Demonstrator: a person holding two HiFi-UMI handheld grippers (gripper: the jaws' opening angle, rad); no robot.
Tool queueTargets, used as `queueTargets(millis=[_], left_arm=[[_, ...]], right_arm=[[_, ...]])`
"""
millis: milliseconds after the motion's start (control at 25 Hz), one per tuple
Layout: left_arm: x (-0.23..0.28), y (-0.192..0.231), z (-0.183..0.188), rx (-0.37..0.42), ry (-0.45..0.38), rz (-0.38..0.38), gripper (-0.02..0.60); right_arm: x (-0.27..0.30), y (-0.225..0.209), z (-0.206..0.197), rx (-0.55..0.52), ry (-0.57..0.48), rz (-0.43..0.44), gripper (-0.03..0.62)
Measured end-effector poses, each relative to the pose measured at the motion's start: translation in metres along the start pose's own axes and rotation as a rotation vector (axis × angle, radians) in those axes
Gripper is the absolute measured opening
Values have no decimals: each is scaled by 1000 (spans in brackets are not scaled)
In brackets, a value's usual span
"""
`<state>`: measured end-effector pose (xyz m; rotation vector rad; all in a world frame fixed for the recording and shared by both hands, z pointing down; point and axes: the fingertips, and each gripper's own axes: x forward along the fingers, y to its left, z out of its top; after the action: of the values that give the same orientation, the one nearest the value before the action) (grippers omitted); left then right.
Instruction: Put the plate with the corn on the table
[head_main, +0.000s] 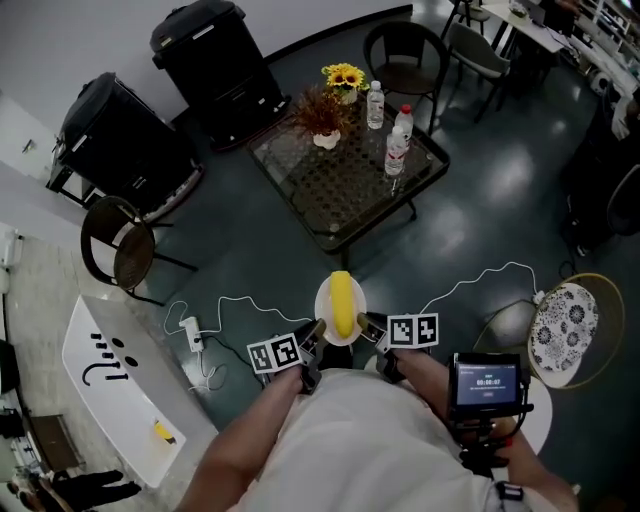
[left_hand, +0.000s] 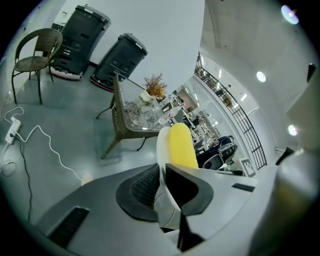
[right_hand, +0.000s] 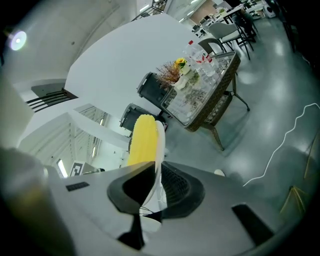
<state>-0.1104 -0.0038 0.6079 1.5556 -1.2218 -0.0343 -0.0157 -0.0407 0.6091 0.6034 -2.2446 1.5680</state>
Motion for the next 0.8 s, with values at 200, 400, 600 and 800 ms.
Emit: queueTargets(millis=[200, 400, 600, 800], left_arm=[[19, -3, 25, 15, 22, -22, 44], [32, 4, 57, 29, 37, -22, 44], [43, 12, 88, 25, 55, -32, 44], [58, 20, 119, 39, 78, -55, 44]], right_arm=[[6, -6, 28, 10, -22, -23, 44], [25, -7, 54, 24, -33, -27, 44], [44, -4, 82, 27, -38, -43, 44], [61, -6, 107, 49, -62, -63, 44]])
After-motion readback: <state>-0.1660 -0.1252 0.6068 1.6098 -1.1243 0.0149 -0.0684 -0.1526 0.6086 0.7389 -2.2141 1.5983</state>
